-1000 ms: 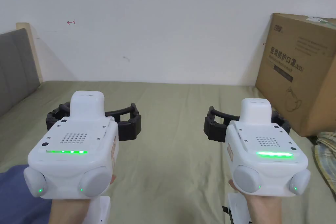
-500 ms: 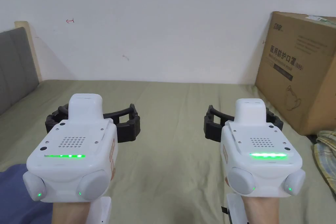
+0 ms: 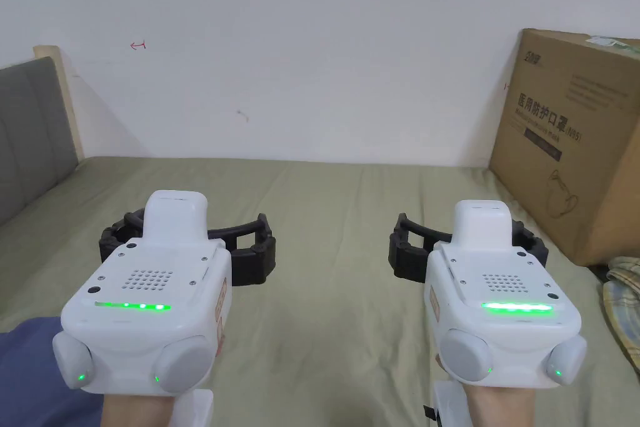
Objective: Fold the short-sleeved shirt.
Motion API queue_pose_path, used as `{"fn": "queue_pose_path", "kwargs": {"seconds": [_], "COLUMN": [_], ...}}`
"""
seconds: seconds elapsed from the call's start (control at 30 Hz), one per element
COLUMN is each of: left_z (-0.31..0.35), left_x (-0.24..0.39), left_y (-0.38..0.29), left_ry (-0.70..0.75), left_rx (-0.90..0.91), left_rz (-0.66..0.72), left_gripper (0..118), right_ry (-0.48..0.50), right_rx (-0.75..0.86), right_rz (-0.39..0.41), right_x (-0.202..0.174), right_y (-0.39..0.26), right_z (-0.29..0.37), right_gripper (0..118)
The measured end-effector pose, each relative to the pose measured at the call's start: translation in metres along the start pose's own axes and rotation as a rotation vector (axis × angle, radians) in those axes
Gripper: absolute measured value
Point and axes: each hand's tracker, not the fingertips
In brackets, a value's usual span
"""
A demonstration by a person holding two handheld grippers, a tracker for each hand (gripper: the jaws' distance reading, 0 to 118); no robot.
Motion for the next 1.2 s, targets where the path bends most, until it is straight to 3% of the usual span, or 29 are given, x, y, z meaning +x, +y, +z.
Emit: {"fn": "queue_pose_path", "kwargs": {"seconds": [0.17,0.53,0.97,1.2], "left_z": [0.0,0.001,0.0,-0.002], "left_x": [0.0,-0.005,0.003,0.001], "left_y": [0.004,-0.002,-0.003,-0.003], "left_ry": [0.014,0.001,-0.008,-0.006], "left_rx": [0.004,0.021,-0.006,-0.031], "left_rz": [-0.04,0.004,-0.047,-0.027], "left_gripper": [118,118,118,118], "right_ry": [0.002,0.021,0.03,0.009], "right_rx": [0.004,-0.011,-0.04,-0.035], "right_rz": [-0.018,-0.003,-0.015,0.021], "right_x": [0.002,0.003,0.005,0.005], "right_y": [0.004,-0.003,-0.006,-0.007], "right_z": [-0.002,-0.001,-0.003,-0.002], "right_gripper": [118,118,118,118]}}
